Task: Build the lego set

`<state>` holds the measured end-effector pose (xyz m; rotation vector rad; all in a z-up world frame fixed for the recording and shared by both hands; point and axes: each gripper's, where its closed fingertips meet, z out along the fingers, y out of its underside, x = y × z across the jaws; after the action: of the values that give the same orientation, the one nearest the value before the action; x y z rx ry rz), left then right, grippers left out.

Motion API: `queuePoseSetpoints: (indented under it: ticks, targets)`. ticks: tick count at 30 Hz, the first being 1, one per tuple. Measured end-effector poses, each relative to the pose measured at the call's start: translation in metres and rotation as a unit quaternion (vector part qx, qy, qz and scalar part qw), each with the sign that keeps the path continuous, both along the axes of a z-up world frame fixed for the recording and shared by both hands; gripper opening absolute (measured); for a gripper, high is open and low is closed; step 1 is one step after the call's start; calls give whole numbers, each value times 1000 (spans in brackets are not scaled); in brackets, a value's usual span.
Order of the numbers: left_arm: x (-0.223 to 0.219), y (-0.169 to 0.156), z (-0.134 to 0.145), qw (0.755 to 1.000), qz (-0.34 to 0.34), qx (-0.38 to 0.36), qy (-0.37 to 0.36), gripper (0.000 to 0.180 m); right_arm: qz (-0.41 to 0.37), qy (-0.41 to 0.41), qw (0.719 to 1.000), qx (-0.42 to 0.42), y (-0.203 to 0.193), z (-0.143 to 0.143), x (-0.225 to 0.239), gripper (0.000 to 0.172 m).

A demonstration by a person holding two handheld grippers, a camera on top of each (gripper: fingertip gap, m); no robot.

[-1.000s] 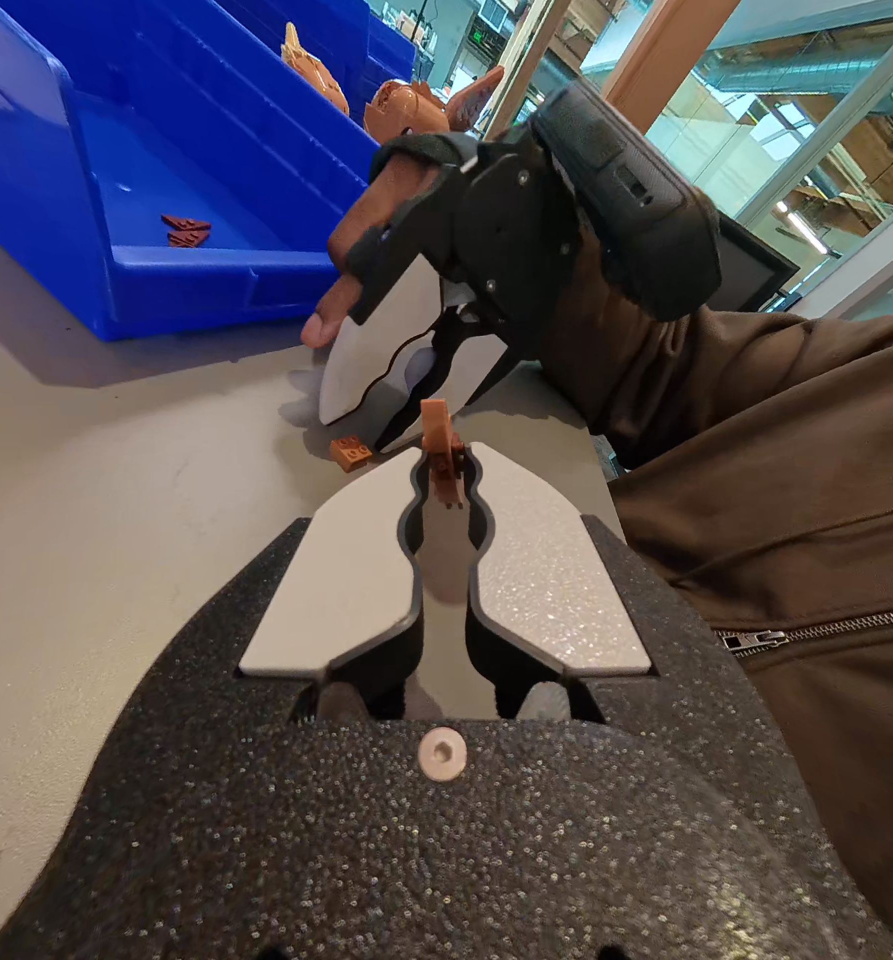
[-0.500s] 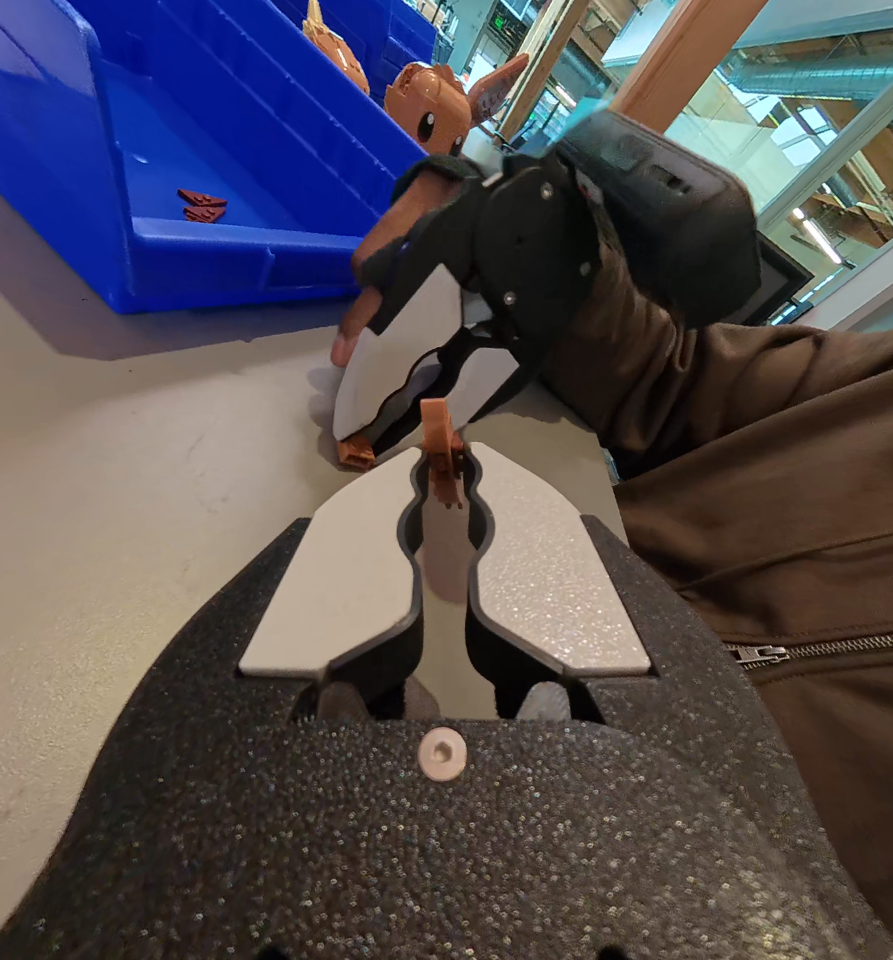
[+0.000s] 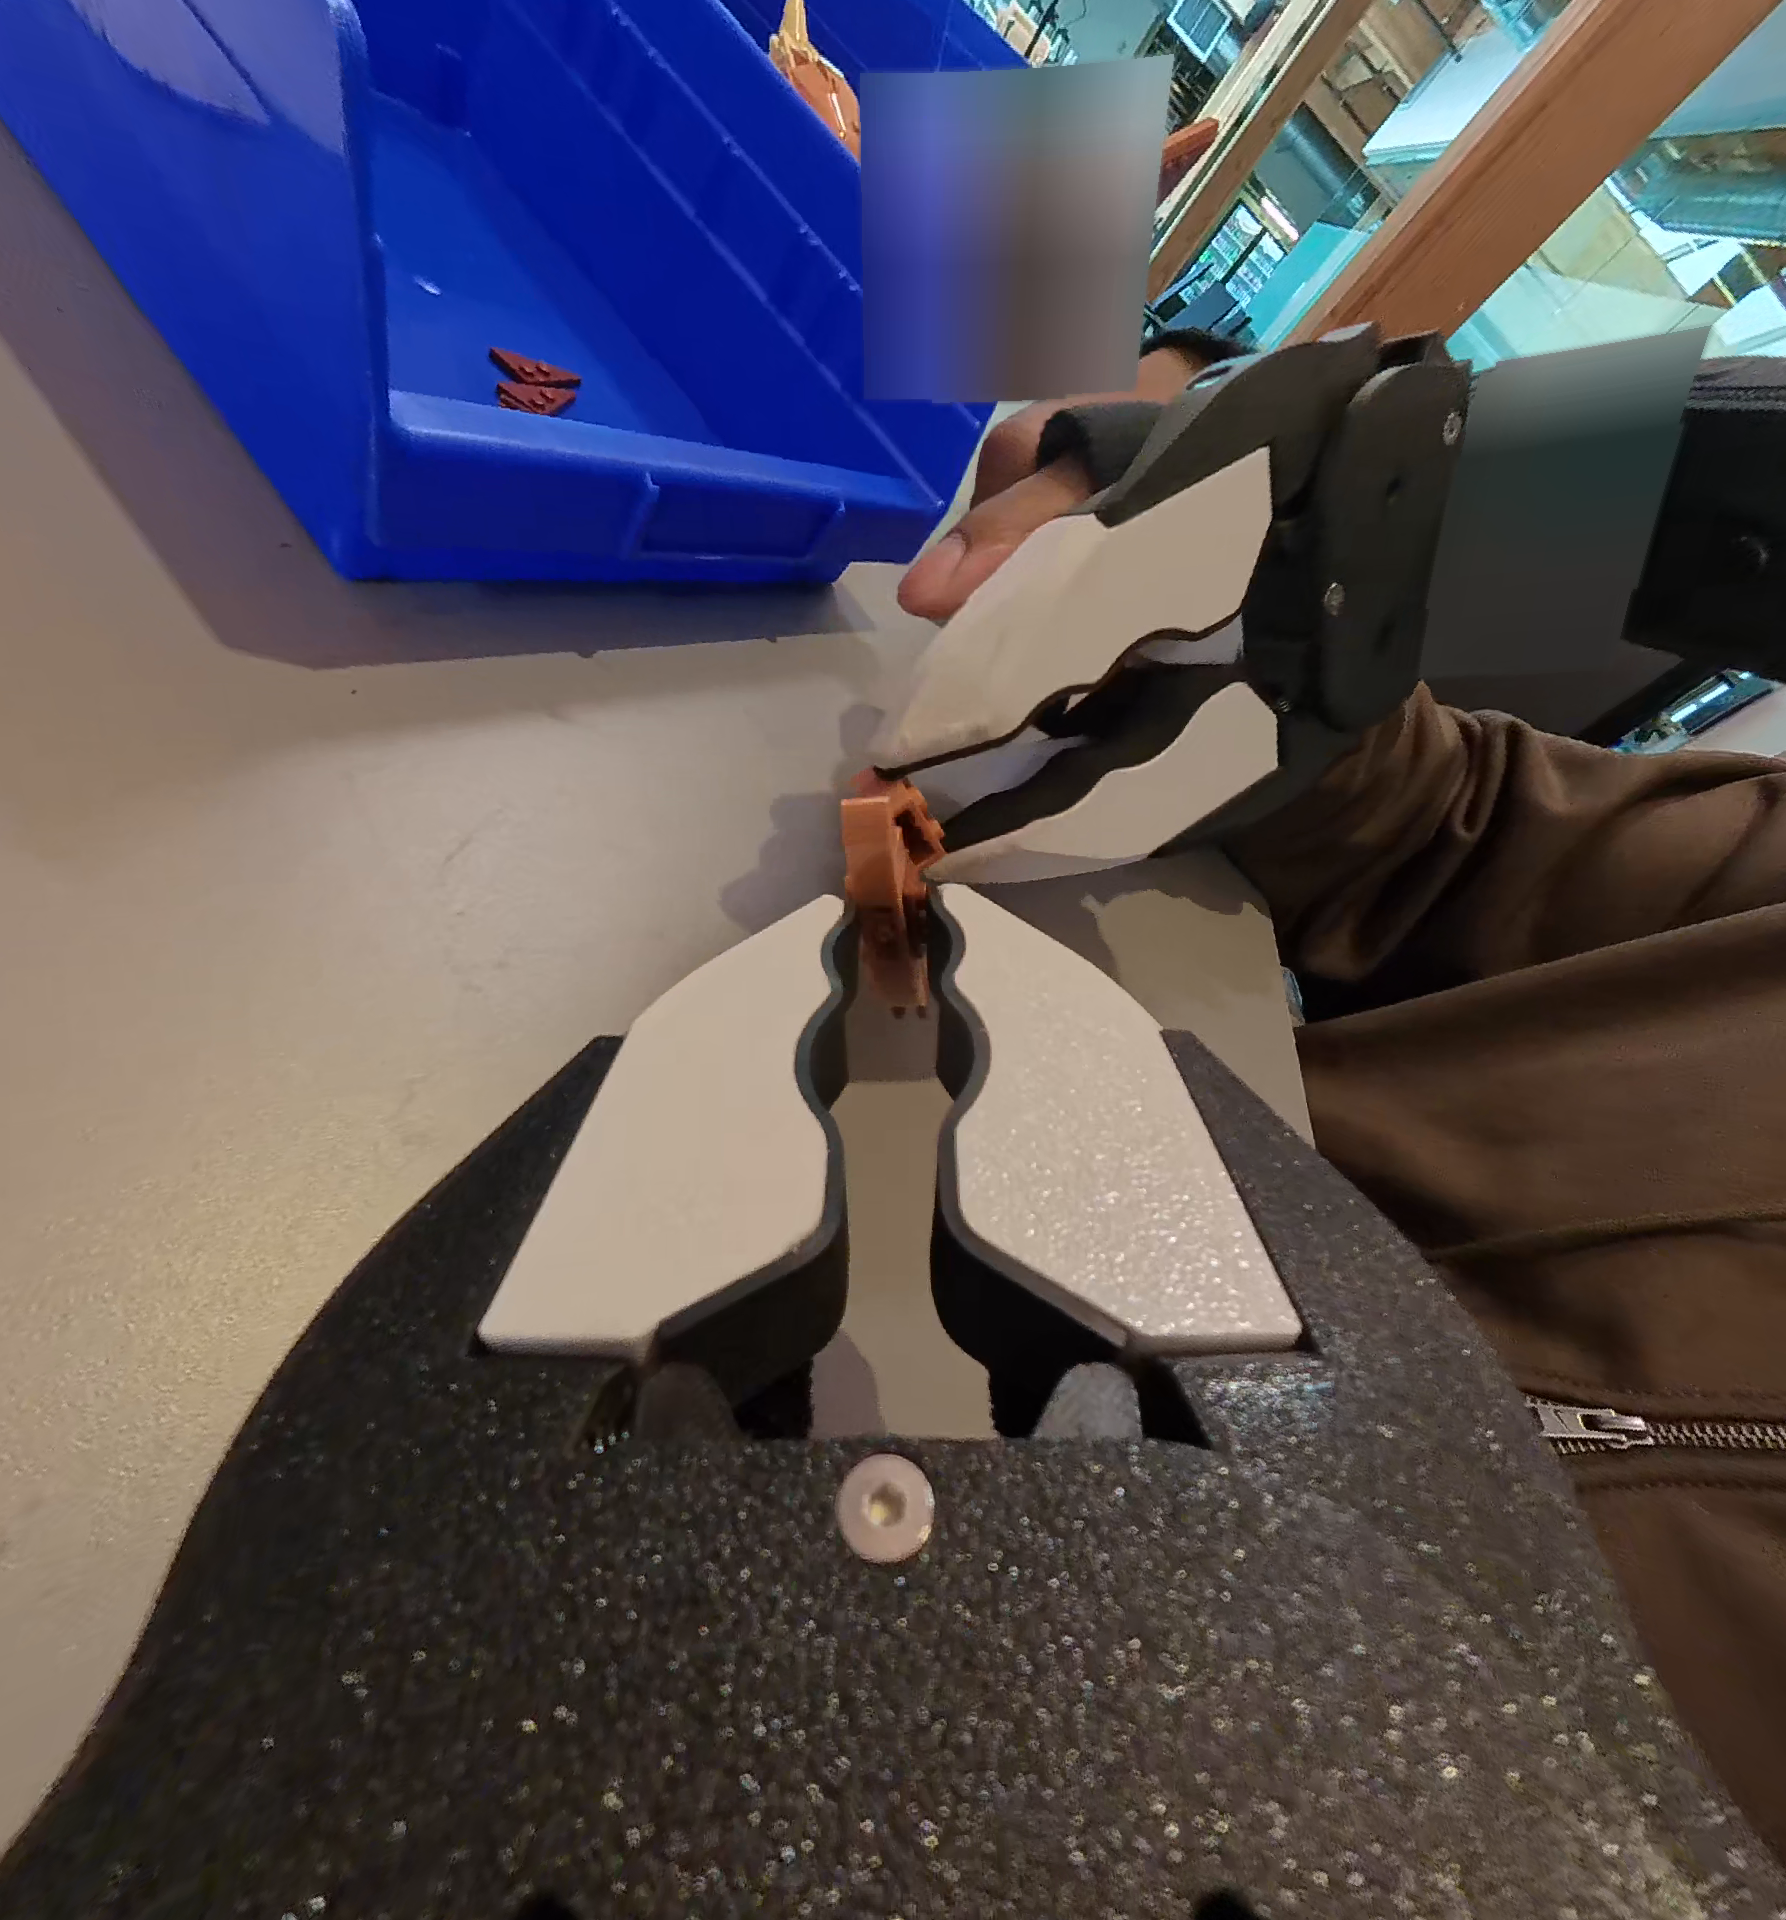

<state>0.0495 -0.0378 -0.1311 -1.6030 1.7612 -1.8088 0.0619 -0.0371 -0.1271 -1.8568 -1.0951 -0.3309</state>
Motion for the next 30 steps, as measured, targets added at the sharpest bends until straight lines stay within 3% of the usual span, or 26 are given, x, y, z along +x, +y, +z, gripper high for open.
queuePoseSetpoints:
  ticks: [15, 30]
  targets:
    - [-4, -6, -9, 999, -20, 14, 33, 12, 9, -58, 998, 3, 1, -9, -5, 16]
    - [-8, -11, -11, 998, -40, 9, 45, 12, 31, -54, 998, -17, -5, -18, -3, 16]
